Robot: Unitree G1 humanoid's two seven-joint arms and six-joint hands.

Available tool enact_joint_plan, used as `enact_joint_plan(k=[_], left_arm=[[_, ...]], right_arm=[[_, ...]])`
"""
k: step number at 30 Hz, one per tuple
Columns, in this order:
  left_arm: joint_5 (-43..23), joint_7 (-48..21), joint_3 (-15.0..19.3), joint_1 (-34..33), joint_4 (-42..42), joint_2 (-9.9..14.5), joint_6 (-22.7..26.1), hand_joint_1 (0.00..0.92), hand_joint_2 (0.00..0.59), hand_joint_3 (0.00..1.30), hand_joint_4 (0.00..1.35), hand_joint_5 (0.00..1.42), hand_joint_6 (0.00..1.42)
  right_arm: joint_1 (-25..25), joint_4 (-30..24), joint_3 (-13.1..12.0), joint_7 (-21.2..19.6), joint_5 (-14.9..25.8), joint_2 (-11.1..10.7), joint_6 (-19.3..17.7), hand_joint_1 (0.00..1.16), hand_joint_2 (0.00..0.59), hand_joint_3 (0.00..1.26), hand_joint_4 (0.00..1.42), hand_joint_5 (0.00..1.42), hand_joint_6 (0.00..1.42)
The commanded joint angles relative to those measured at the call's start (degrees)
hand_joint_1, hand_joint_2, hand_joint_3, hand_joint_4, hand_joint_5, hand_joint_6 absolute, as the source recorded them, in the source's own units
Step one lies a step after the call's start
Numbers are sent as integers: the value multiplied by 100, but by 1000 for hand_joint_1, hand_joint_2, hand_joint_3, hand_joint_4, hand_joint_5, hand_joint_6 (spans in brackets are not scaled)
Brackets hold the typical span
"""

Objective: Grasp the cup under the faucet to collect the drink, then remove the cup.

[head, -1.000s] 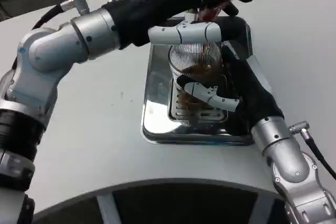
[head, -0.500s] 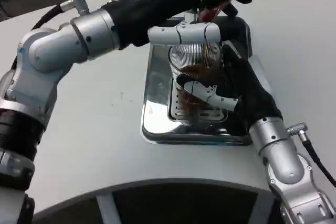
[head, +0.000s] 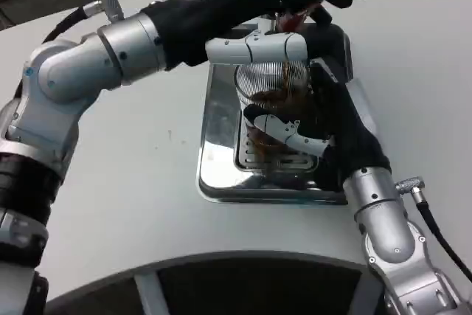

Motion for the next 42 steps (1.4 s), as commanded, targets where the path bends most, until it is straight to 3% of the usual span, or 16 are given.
enact_joint_plan(k=[1, 11, 16, 23, 30, 42], left_arm=[[247, -206, -145, 113, 150, 122, 69, 0, 136, 162, 143, 223, 144], [206, -203, -114, 146, 134, 157, 21, 0, 130, 163, 152, 223, 144], [159, -179, -75, 184, 103, 157, -23, 0, 96, 163, 154, 226, 144], [27, -165, 16, 271, 45, 138, -102, 0, 115, 163, 154, 247, 153], [-485, 78, 461, 437, -86, -26, -275, 0, 82, 75, 122, 254, 161], [-991, 80, 962, 462, -474, -180, -278, 0, 40, 68, 128, 275, 220]], right_arm=[[102, 107, 122, -72, -107, 119, 25, 796, 216, 126, 237, 352, 239], [203, 27, 238, -520, -389, 206, 71, 816, 222, 189, 326, 433, 315], [311, -62, 265, -798, -564, 258, 100, 824, 225, 228, 375, 481, 357], [466, -215, 355, -1220, -846, 367, 182, 843, 237, 292, 456, 569, 422], [540, -332, 454, -1574, -1104, 474, 299, 893, 246, 394, 550, 671, 515], [475, -327, 475, -1663, -1187, 552, 434, 908, 237, 464, 587, 745, 591]])
